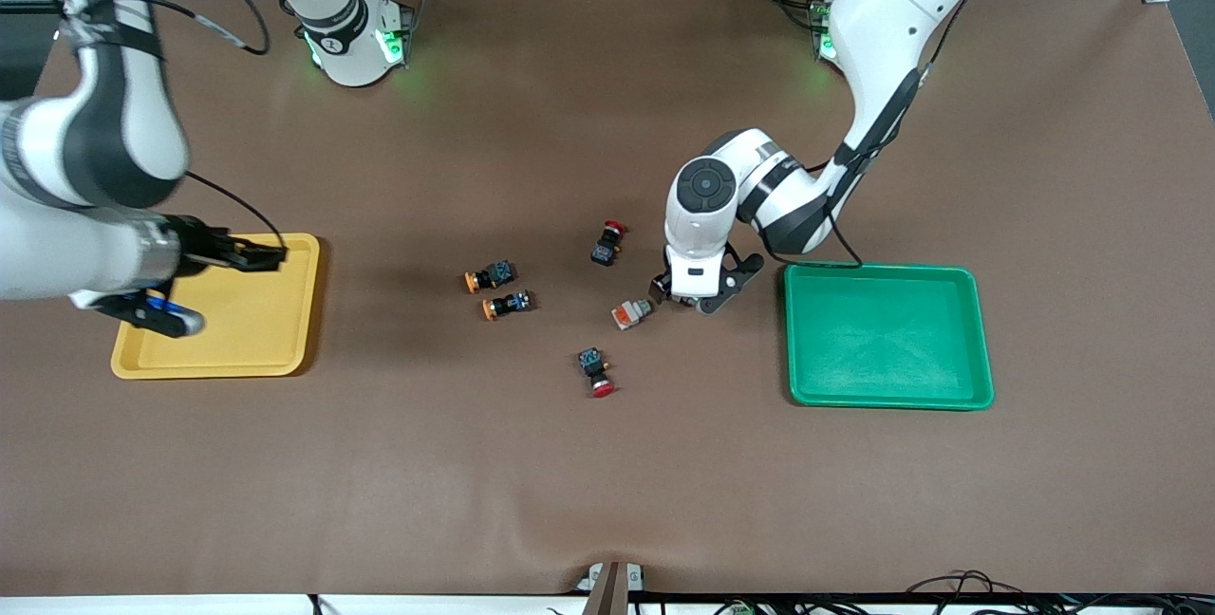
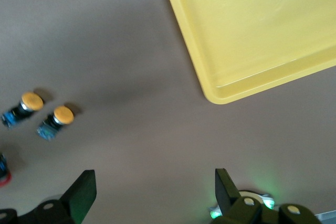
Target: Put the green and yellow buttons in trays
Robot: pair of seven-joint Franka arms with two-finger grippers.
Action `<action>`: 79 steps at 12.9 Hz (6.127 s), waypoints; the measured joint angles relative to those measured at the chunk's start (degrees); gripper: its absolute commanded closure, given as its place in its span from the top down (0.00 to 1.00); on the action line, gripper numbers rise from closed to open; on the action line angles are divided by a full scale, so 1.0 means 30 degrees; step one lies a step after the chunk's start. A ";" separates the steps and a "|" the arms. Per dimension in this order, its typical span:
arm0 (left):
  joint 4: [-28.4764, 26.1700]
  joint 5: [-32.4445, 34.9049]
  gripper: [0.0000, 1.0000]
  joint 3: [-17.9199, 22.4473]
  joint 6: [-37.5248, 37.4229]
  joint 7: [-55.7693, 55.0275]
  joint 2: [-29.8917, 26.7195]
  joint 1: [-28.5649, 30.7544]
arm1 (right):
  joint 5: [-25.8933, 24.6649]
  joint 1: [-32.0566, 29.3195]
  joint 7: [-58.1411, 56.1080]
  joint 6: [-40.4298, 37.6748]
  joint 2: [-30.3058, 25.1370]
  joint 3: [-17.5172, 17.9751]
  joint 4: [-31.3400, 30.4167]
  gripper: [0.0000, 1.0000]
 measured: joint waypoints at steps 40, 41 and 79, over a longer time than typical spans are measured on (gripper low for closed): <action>-0.0065 -0.0321 1.00 -0.0093 -0.2330 1.7094 -0.1271 1.2879 | -0.0340 0.4986 0.8781 0.7417 0.2862 -0.0868 -0.3822 0.00; -0.0035 -0.0321 1.00 -0.0092 -0.2183 1.7094 -0.1047 1.2893 | -0.0610 0.4220 0.6971 0.7028 0.2576 -0.1191 -0.3816 0.00; 0.7976 -0.0373 1.00 0.0925 -0.1017 0.4153 0.5088 -0.2718 | 0.3422 0.1623 0.3001 0.0813 0.4050 -0.1825 -0.0778 0.96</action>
